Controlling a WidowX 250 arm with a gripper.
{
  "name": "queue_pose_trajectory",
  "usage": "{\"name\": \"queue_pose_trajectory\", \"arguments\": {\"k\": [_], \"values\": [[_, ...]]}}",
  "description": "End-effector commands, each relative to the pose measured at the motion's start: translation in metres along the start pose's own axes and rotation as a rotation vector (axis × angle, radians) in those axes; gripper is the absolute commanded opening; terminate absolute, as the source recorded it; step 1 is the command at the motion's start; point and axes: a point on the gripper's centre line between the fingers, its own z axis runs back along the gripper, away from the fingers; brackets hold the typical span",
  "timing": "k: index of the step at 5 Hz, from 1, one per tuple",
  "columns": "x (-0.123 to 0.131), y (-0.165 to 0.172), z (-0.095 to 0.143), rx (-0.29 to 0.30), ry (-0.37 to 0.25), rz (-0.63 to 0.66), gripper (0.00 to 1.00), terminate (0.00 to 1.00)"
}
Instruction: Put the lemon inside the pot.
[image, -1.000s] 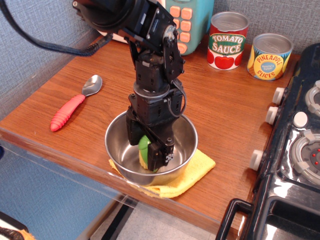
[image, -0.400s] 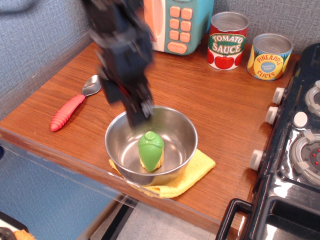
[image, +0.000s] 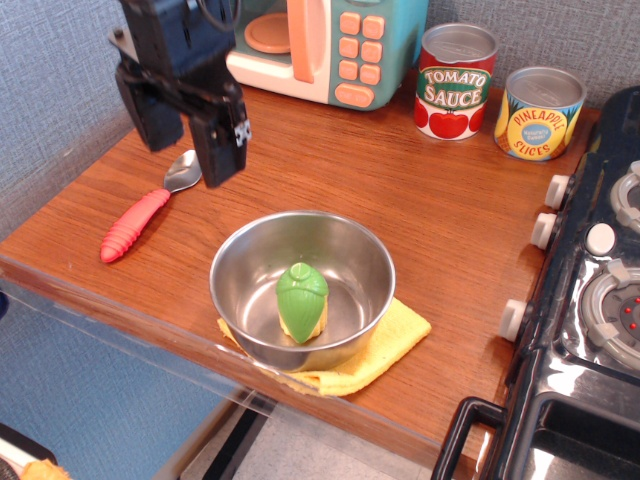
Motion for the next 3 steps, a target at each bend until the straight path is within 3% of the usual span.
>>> {"name": "queue_pose_trajectory", "arguments": {"k": [1,2,3], "values": [[-0.0132,0.0183,0.0029,0.054,0.021,0.066,1.00,0.00],[-0.0132,0.0183,0.0029,0.054,0.021,0.066,1.00,0.00],[-0.0132,0.0183,0.0029,0.054,0.021,0.066,1.00,1.00]]}}
